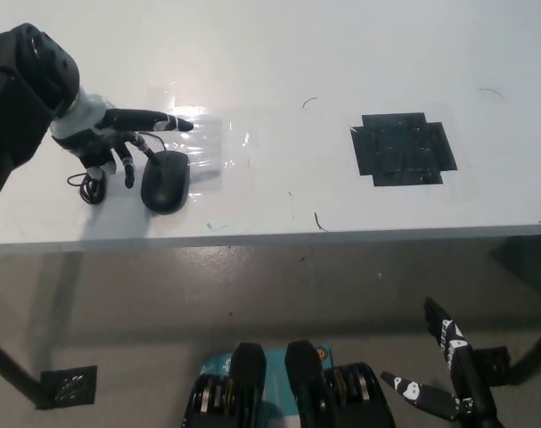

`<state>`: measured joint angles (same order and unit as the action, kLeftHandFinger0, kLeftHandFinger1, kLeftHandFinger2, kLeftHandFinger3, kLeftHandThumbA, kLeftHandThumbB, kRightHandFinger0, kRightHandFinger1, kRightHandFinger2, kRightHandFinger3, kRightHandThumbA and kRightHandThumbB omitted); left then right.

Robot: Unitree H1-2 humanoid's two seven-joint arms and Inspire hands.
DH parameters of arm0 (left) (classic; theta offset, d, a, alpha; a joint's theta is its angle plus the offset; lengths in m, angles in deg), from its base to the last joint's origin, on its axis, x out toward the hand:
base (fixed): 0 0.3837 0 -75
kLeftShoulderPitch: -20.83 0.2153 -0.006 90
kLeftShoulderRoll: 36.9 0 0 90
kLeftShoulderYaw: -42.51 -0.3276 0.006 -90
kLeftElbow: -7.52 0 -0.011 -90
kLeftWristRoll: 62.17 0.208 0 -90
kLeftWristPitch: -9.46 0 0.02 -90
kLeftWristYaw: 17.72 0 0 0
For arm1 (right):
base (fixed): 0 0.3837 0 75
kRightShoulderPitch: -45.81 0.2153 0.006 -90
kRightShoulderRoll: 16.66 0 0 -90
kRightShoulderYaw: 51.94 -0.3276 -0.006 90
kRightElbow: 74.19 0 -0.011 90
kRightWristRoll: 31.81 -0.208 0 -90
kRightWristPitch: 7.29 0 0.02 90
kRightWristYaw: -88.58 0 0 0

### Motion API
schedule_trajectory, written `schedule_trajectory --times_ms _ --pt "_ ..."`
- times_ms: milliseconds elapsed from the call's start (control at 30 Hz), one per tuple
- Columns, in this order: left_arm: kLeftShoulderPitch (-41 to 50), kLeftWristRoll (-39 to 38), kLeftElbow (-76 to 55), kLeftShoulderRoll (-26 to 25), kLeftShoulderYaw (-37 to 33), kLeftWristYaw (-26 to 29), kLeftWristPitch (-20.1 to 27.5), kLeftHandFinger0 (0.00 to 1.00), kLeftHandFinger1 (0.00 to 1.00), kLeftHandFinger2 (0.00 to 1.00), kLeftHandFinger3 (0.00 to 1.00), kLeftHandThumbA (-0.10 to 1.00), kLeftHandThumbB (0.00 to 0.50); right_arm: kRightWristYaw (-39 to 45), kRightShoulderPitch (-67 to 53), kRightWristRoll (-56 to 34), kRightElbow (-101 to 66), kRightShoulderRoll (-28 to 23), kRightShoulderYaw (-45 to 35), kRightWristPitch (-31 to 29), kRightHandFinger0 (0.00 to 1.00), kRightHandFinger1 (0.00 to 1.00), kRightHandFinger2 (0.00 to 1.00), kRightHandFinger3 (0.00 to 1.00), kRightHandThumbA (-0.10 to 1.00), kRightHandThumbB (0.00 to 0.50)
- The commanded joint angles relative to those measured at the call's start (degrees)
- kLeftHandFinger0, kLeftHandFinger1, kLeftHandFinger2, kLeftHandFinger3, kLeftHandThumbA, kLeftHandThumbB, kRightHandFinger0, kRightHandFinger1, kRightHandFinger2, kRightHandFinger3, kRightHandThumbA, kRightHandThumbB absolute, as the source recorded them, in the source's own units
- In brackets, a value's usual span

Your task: The robot uses left hand to click on the left button of the black mouse, which is placed on the left area of the table

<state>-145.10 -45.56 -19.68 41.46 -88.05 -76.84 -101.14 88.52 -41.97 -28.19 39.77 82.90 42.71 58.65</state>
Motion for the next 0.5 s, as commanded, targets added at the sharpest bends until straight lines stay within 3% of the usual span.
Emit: schedule_trajectory --times_ms 0,33,167,200,233,333,467 --pt "-0.5 1.7 -0.7 -0.9 1.1 -1.6 2.1 0.00 0.00 0.30 1.00 1.00 0.471 0.7 -0.2 -0.1 -1.1 -0.4 0.2 -2.9 1.00 1.00 1.00 1.00 1.00 0.380" --pt "-0.5 1.9 -0.5 -1.0 1.1 -1.5 3.3 0.00 0.03 0.34 1.00 1.00 0.465 0.7 0.0 -0.1 -1.1 -0.5 0.3 -2.9 1.00 1.00 1.00 1.00 1.00 0.376" --pt "-1.1 2.6 1.9 -0.4 1.1 -1.4 4.7 0.00 0.01 0.34 1.00 1.00 0.484 0.9 0.6 -0.1 -1.1 -0.5 0.3 -2.9 1.00 1.00 1.00 1.00 1.00 0.375" --pt "-1.0 2.7 2.1 -0.3 1.0 -1.6 4.8 0.00 0.00 0.32 0.93 1.00 0.484 1.0 0.6 -0.2 -1.2 -0.6 0.3 -2.9 1.00 1.00 1.00 1.00 1.00 0.375" --pt "-0.8 2.6 2.1 -0.1 1.1 -1.7 4.6 0.00 0.00 0.30 1.00 1.00 0.486 0.9 0.6 0.0 -1.3 -0.6 0.4 -2.9 1.00 1.00 1.00 1.00 1.00 0.378" --pt "0.2 2.7 1.3 0.4 1.2 -2.2 3.2 0.00 0.00 0.23 1.00 1.00 0.476 1.1 0.8 -0.3 -1.0 -0.5 0.5 -2.9 1.00 1.00 1.00 1.00 1.00 0.390" --pt "1.1 2.8 0.6 0.4 1.4 -1.7 4.4 0.00 0.00 0.23 1.00 1.00 0.473 0.9 1.0 0.0 -0.8 -0.6 0.6 -2.9 1.00 1.00 1.00 1.00 1.00 0.391"
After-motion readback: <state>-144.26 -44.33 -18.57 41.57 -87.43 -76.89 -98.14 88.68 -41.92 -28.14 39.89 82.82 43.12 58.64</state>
